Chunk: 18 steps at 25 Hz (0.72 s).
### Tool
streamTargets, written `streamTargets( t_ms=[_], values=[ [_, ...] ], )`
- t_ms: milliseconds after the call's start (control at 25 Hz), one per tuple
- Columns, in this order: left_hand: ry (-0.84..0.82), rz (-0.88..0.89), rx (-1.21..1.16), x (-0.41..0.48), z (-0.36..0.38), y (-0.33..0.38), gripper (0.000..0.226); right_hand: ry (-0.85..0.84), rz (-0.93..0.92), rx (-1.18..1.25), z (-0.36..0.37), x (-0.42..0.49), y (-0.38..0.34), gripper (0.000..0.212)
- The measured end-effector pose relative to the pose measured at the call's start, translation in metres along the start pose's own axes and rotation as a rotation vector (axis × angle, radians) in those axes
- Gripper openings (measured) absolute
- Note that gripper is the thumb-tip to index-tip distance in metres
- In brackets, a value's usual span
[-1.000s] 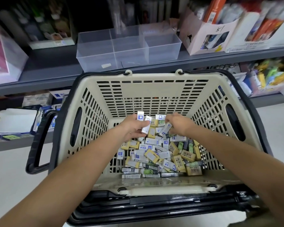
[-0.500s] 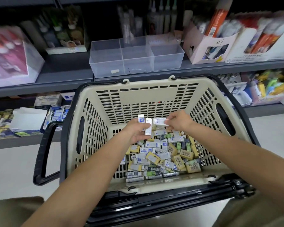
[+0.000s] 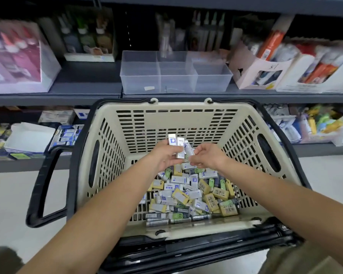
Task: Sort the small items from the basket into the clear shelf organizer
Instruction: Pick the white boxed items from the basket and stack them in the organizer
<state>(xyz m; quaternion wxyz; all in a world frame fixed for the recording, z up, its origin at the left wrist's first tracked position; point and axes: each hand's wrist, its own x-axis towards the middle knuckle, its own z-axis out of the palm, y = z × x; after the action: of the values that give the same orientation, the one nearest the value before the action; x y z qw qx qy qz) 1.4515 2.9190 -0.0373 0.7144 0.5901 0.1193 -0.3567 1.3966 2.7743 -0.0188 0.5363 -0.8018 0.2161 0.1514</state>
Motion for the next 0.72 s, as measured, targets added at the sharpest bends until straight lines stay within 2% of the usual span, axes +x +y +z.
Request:
streamTargets(
  t_ms=[280,520,640,720],
  values=[
    [0.005,0.001,0.008,-0.003,0.003,0.006,0.014,0.027,0.095,0.250,0.007,-0.001,-0.007,0.016],
    [-0.054,0.028,-0.050,-0.010,0.005,0.013,0.018,0.072,0.087,0.210,0.005,-0.010,-0.015,0.006],
    [-0.134,0.032,-0.058,-0.012,0.005,0.015,0.023,0.106,0.061,0.180,0.006,-0.016,-0.018,0.015],
    [-0.161,0.054,-0.071,-0.011,0.004,0.016,0.020,0.124,-0.002,0.059,0.004,-0.018,-0.022,0.022]
  ],
)
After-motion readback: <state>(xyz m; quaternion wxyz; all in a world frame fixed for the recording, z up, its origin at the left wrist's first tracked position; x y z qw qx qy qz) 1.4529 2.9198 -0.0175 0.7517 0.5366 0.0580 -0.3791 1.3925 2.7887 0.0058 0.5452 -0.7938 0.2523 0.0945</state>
